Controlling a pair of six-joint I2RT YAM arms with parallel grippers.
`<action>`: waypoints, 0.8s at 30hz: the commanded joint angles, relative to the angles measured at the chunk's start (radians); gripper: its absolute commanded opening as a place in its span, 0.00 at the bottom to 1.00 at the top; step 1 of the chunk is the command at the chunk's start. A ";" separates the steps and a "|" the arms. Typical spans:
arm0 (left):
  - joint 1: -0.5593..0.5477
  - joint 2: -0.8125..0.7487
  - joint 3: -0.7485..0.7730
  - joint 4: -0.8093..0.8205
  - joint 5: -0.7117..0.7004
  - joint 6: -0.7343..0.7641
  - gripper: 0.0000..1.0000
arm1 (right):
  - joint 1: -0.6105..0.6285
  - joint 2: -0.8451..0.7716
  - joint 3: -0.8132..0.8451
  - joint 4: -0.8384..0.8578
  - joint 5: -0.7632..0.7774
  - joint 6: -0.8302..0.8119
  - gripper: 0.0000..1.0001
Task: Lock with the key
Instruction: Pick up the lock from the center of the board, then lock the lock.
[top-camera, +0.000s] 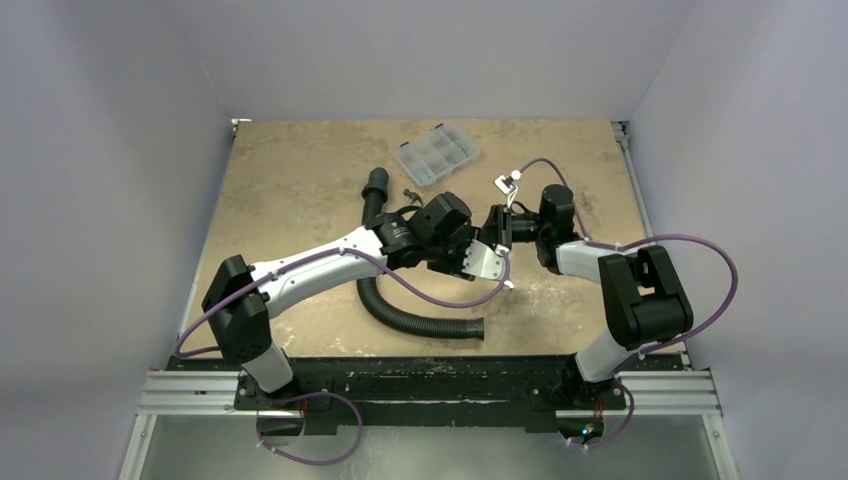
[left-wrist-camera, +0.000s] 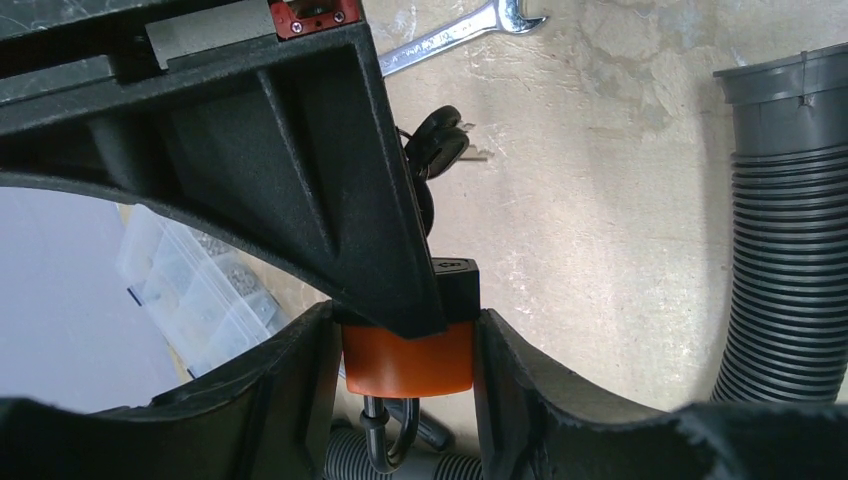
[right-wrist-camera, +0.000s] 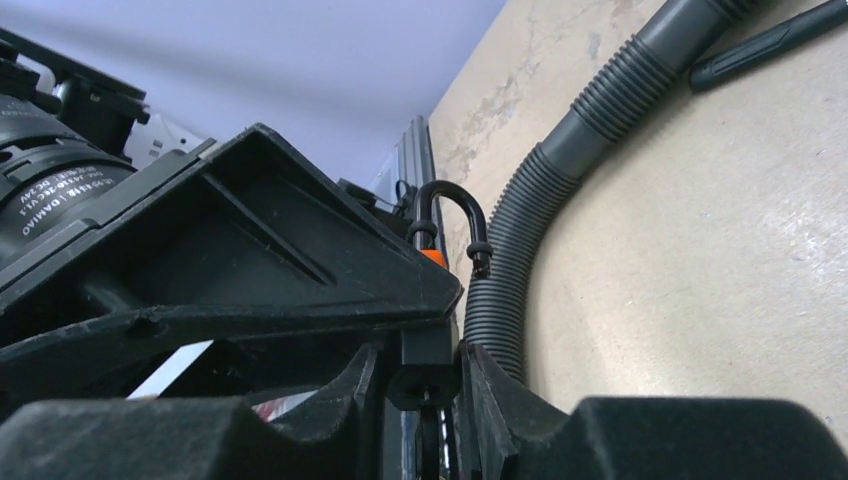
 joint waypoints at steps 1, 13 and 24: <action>0.007 -0.053 0.047 0.026 0.012 -0.058 0.48 | 0.005 -0.006 -0.005 0.163 -0.040 0.084 0.11; 0.316 -0.172 0.066 -0.044 0.491 -0.273 0.85 | 0.006 -0.065 -0.025 0.226 -0.026 0.095 0.00; 0.473 -0.230 -0.077 0.016 0.832 -0.379 0.69 | 0.006 -0.074 -0.067 0.749 -0.043 0.418 0.00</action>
